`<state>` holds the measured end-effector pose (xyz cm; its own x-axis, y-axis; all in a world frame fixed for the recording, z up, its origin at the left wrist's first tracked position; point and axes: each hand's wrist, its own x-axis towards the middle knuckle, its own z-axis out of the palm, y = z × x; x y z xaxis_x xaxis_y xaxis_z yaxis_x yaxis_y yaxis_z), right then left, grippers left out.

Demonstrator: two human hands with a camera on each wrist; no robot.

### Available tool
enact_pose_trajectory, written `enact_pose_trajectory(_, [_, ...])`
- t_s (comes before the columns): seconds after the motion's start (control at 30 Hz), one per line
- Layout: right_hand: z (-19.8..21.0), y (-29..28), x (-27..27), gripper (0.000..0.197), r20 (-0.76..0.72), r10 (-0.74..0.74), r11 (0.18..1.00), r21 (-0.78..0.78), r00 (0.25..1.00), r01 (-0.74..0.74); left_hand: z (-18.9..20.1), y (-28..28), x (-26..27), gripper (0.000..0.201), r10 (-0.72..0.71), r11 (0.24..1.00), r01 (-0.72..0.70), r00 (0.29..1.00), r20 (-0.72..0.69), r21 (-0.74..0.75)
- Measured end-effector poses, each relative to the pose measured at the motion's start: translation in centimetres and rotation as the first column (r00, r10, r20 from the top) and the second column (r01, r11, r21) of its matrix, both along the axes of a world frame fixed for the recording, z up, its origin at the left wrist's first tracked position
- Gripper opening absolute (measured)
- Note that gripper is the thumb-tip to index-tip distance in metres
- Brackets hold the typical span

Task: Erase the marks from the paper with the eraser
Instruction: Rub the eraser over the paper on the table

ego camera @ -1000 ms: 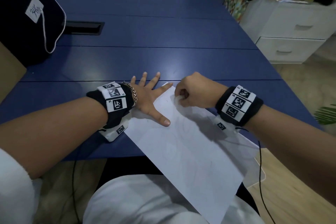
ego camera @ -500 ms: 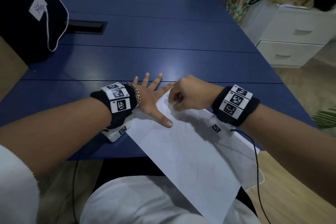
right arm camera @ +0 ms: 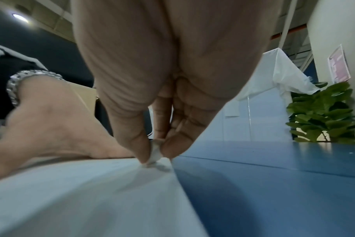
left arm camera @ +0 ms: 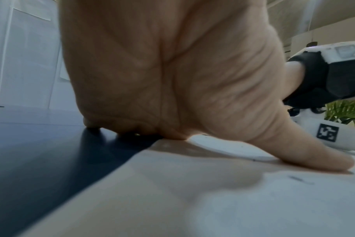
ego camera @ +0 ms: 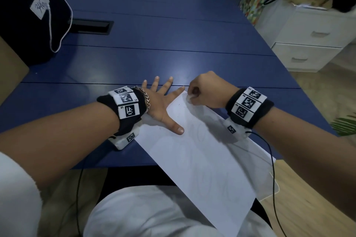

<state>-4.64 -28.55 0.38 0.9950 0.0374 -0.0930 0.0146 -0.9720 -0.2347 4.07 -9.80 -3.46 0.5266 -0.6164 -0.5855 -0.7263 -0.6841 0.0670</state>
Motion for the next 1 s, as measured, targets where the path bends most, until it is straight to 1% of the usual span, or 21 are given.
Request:
enact_pose_trajectory(0.07, [0.0, 0.5, -0.6, 0.016, -0.031, 0.054, 0.999, 0.008, 0.998, -0.054, 0.0, 0.0, 0.0, 0.161, 0.001, 1.0, -0.001, 1.0, -0.001, 0.007])
enact_pose_trajectory(0.13, [0.4, 1.1, -1.2, 0.019, -0.119, 0.132, 0.991, 0.034, 0.984, -0.128, 0.1, -0.1, 0.0, 0.16, 0.0, 1.0, 0.0, 1.0, -0.003, 0.01])
enact_pose_trajectory(0.17, [0.6, 1.1, -1.1, 0.019, -0.136, 0.146, 0.989, 0.03, 0.98, -0.143, 0.1, -0.1, -0.1, 0.159, -0.003, 1.0, 0.003, 1.0, 0.0, 0.01])
enact_pose_trajectory(0.2, [0.7, 1.0, -0.8, 0.019, -0.125, 0.138, 0.99, 0.013, 0.982, -0.137, 0.1, -0.1, -0.1, 0.159, -0.006, 1.0, 0.006, 1.0, 0.005, 0.009])
enact_pose_trajectory(0.3, [0.6, 0.5, 0.2, 0.02, -0.039, 0.043, 0.999, -0.016, 0.998, -0.044, 0.2, -0.1, -0.2, 0.159, -0.002, 1.0, 0.002, 1.0, 0.01, 0.015])
enact_pose_trajectory(0.33, [0.5, 0.6, 0.2, 0.02, -0.02, 0.033, 0.999, -0.021, 0.999, -0.034, 0.2, -0.2, -0.2, 0.159, 0.0, 1.0, 0.0, 1.0, 0.009, 0.02])
enact_pose_trajectory(0.4, [0.4, 1.2, -0.2, 0.019, -0.045, 0.079, 0.997, -0.018, 0.996, -0.08, 0.2, -0.2, -0.1, 0.16, -0.001, 1.0, 0.001, 1.0, 0.005, 0.029])
enact_pose_trajectory(0.47, [0.6, 1.7, -0.8, 0.019, -0.125, 0.15, 0.989, 0.028, 0.981, -0.147, 0.3, -0.2, -0.1, 0.16, -0.003, 0.999, 0.003, 1.0, 0.002, 0.032])
enact_pose_trajectory(0.53, [0.9, 1.2, -0.6, 0.018, -0.143, 0.132, 0.991, 0.043, 0.981, -0.127, 0.3, -0.2, -0.1, 0.159, -0.005, 1.0, 0.005, 1.0, 0.002, 0.03])
enact_pose_trajectory(0.6, [0.8, 0.4, -0.2, 0.017, -0.074, 0.069, 0.998, 0.016, 0.995, -0.068, 0.4, -0.2, -0.2, 0.158, -0.004, 1.0, 0.004, 1.0, 0.003, 0.024])
enact_pose_trajectory(0.67, [0.6, 0.5, -0.5, 0.015, -0.026, 0.049, 0.999, -0.009, 0.998, -0.049, 0.4, -0.1, -0.2, 0.159, -0.002, 1.0, 0.002, 1.0, 0.005, 0.024])
enact_pose_trajectory(0.7, [0.4, 0.9, -1.0, 0.015, -0.035, 0.07, 0.998, -0.004, 0.997, -0.07, 0.4, -0.1, -0.1, 0.159, -0.003, 1.0, 0.002, 1.0, 0.008, 0.026])
enact_pose_trajectory(0.8, [0.2, 1.7, -2.9, 0.014, -0.147, 0.203, 0.979, 0.025, 0.968, -0.202, 0.1, -0.2, 0.0, 0.16, -0.008, 1.0, 0.008, 1.0, 0.013, 0.015])
enact_pose_trajectory(0.83, [0.2, 1.5, -3.1, 0.014, -0.162, 0.224, 0.974, 0.015, 0.961, -0.225, 0.1, -0.2, 0.0, 0.16, -0.01, 1.0, 0.01, 1.0, 0.015, 0.013])
enact_pose_trajectory(0.87, [0.2, 1.1, -3.0, 0.014, -0.153, 0.214, 0.976, -0.009, 0.965, -0.218, 0.1, -0.2, 0.0, 0.159, -0.012, 1.0, 0.011, 1.0, 0.017, 0.015])
enact_pose_trajectory(0.93, [0.2, 0.2, -2.6, 0.013, -0.087, 0.145, 0.987, -0.05, 0.986, -0.15, 0.1, -0.2, -0.1, 0.159, -0.012, 1.0, 0.012, 1.0, 0.02, 0.02])
enact_pose_trajectory(1.0, [0.0, 0.1, -2.8, 0.008, -0.028, 0.115, 0.988, -0.096, 0.993, -0.117, 0.1, -0.2, -0.1, 0.159, -0.008, 1.0, 0.008, 1.0, 0.021, 0.019])
